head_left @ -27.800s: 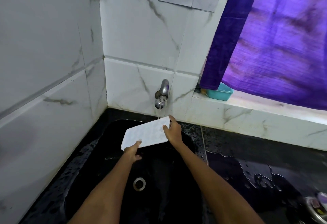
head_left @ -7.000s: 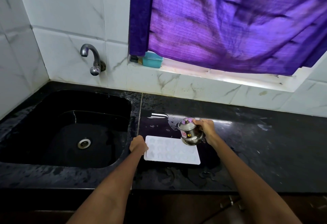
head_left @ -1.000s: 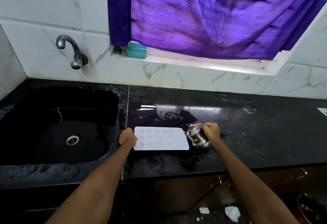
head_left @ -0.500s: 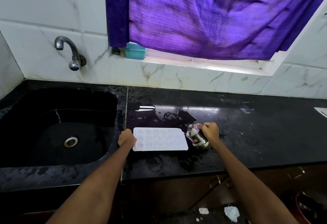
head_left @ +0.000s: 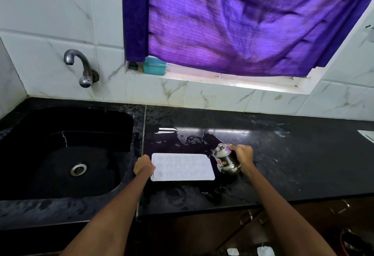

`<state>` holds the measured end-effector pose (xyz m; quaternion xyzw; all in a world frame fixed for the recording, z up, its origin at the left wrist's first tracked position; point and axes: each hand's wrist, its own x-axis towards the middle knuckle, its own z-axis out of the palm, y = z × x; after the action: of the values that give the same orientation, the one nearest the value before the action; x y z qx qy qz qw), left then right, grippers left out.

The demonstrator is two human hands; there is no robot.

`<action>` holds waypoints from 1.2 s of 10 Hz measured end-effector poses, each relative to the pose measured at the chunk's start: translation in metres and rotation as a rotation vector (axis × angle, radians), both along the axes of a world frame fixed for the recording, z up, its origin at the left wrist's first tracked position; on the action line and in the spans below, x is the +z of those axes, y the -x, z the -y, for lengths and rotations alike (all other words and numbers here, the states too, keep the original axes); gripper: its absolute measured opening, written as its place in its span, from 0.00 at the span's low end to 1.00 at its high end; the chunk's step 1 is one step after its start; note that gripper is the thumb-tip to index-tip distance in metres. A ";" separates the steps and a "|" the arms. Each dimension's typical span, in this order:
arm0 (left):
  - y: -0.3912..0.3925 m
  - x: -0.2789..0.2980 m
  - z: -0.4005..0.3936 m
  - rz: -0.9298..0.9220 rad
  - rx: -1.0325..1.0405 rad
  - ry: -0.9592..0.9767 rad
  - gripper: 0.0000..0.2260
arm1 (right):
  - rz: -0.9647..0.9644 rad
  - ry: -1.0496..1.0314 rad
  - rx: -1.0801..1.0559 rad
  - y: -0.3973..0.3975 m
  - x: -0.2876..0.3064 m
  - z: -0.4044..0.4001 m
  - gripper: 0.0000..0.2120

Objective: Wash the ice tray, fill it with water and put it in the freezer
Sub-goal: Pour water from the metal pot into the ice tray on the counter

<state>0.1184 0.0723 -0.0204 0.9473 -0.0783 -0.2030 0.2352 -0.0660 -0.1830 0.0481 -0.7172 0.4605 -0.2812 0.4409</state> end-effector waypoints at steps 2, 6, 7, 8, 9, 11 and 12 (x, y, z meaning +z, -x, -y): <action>0.000 0.002 -0.001 0.000 -0.011 -0.009 0.18 | 0.007 -0.003 0.035 -0.010 0.010 0.002 0.21; 0.002 0.004 -0.003 -0.003 -0.003 0.008 0.17 | -0.085 0.076 0.111 -0.009 -0.005 -0.013 0.26; 0.001 0.003 -0.003 -0.005 -0.002 0.024 0.19 | -0.101 0.098 0.121 -0.009 -0.006 -0.015 0.26; 0.001 0.004 -0.003 -0.004 -0.004 0.020 0.19 | -0.115 0.121 0.132 -0.010 -0.006 -0.018 0.26; 0.002 0.006 -0.003 -0.005 -0.007 0.014 0.19 | -0.143 0.135 0.142 -0.012 -0.006 -0.020 0.25; 0.002 0.007 -0.004 -0.012 -0.013 0.012 0.18 | -0.182 0.148 0.166 -0.017 -0.005 -0.023 0.24; 0.002 0.007 -0.004 -0.017 -0.014 0.009 0.19 | -0.193 0.152 0.167 -0.017 -0.004 -0.023 0.24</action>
<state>0.1163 0.0763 -0.0130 0.9439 -0.0839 -0.2122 0.2386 -0.0486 -0.1597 0.0436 -0.8079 0.4169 -0.2076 0.3610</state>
